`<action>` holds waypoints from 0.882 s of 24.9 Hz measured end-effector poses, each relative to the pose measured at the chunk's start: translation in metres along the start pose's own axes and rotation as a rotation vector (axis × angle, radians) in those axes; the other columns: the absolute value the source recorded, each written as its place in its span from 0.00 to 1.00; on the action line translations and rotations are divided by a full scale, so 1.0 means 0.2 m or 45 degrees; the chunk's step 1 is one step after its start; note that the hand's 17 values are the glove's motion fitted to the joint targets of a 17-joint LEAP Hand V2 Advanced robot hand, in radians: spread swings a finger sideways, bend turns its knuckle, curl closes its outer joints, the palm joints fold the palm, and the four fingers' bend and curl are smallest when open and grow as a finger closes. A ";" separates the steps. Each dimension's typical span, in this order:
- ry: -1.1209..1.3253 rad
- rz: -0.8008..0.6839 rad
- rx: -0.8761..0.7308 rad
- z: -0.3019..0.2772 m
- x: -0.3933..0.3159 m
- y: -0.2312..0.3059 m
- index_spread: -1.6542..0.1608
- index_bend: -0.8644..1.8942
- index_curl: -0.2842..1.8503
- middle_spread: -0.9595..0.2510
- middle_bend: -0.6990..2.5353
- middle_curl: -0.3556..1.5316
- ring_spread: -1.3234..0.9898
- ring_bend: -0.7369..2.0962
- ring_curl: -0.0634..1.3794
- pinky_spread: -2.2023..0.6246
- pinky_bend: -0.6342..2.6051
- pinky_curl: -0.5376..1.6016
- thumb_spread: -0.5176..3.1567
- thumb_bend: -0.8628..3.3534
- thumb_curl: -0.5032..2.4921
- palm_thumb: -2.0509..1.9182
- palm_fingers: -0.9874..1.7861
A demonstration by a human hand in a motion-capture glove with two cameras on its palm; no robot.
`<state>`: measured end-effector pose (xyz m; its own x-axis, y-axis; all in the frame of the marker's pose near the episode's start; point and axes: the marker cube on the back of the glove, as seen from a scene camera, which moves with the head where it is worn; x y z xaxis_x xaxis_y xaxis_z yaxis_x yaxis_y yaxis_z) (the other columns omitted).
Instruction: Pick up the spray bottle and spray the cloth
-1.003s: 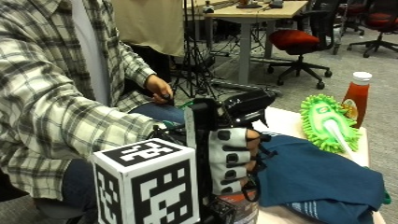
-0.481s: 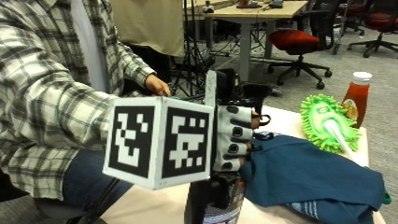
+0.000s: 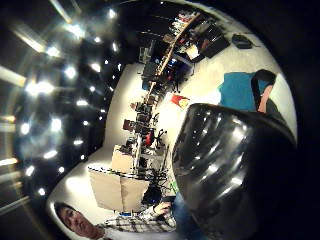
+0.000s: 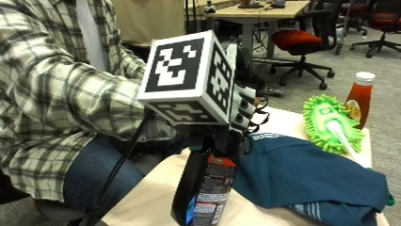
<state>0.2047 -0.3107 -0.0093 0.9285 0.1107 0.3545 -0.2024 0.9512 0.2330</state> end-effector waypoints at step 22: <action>0.650 -0.131 -0.392 0.38 -0.26 0.12 0.76 0.45 0.41 0.68 0.41 0.47 0.48 0.49 0.38 0.72 0.30 0.44 0.15 0.20 0.42 0.78 0.84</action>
<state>0.1281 -0.3149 0.0468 0.9861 0.0657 -0.1528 -0.0751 0.9956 -0.0565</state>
